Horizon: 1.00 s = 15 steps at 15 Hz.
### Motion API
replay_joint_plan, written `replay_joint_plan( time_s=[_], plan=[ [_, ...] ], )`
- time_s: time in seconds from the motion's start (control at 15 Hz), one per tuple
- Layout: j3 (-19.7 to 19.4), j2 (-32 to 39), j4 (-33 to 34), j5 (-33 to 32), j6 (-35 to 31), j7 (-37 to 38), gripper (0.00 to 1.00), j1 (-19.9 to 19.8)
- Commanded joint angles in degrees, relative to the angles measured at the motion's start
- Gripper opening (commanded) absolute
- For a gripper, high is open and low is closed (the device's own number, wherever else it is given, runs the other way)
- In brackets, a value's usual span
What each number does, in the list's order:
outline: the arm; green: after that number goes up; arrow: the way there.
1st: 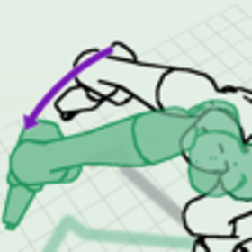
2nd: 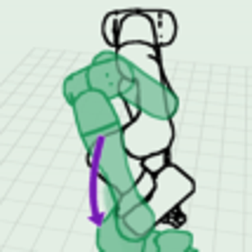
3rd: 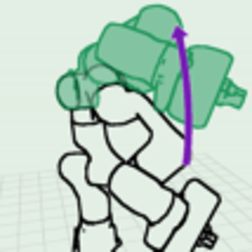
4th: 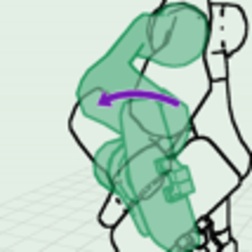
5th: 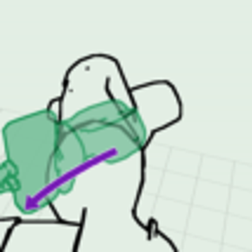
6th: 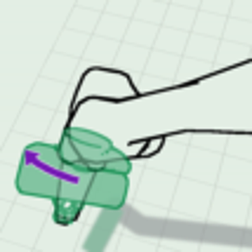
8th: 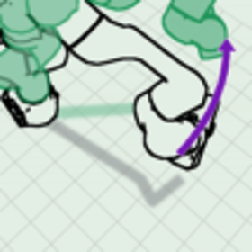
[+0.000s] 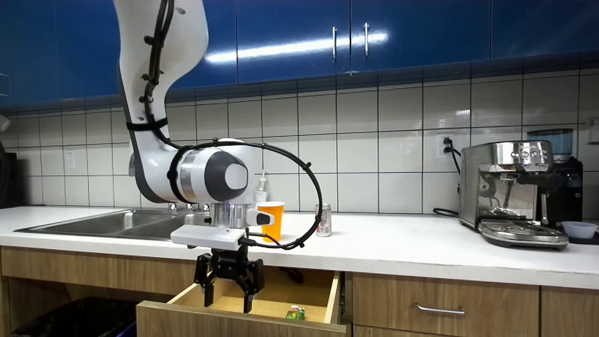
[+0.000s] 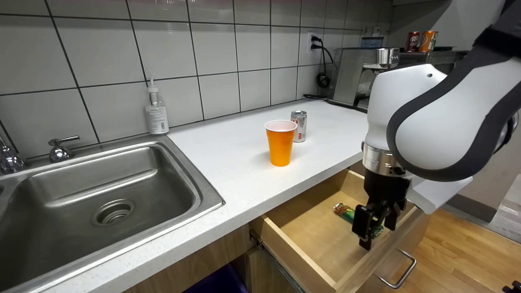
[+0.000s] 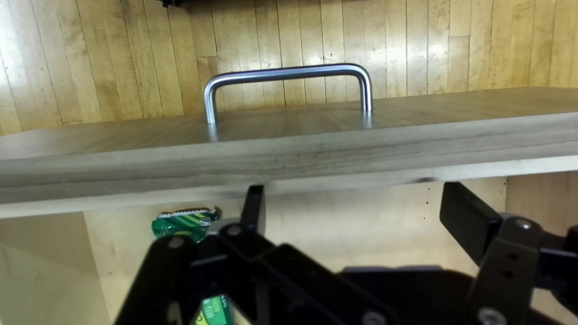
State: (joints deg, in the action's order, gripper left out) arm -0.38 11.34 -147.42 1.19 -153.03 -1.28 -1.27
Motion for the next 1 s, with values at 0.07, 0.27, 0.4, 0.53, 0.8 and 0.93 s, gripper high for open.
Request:
replay_joint_plan(
  time_s=[0.07, 0.27, 0.4, 0.53, 0.8, 0.93],
  plan=[
    [-2.1, -4.4, 0.6, -4.4, 3.7, 4.6, 1.0, 0.8],
    [-2.3, -6.8, 1.6, -5.8, 6.2, 4.9, 1.0, 0.6],
    [-2.3, -8.7, 2.4, -6.5, 8.5, 5.1, 1.0, 0.4],
    [-2.1, -10.4, 3.5, -6.4, 11.1, 4.7, 1.0, 0.2],
    [-2.4, -12.2, 6.8, -7.3, 15.2, 4.0, 1.0, -0.6],
    [-2.9, -12.4, 8.8, -6.9, 16.0, 3.7, 1.0, -1.3]
  ],
)
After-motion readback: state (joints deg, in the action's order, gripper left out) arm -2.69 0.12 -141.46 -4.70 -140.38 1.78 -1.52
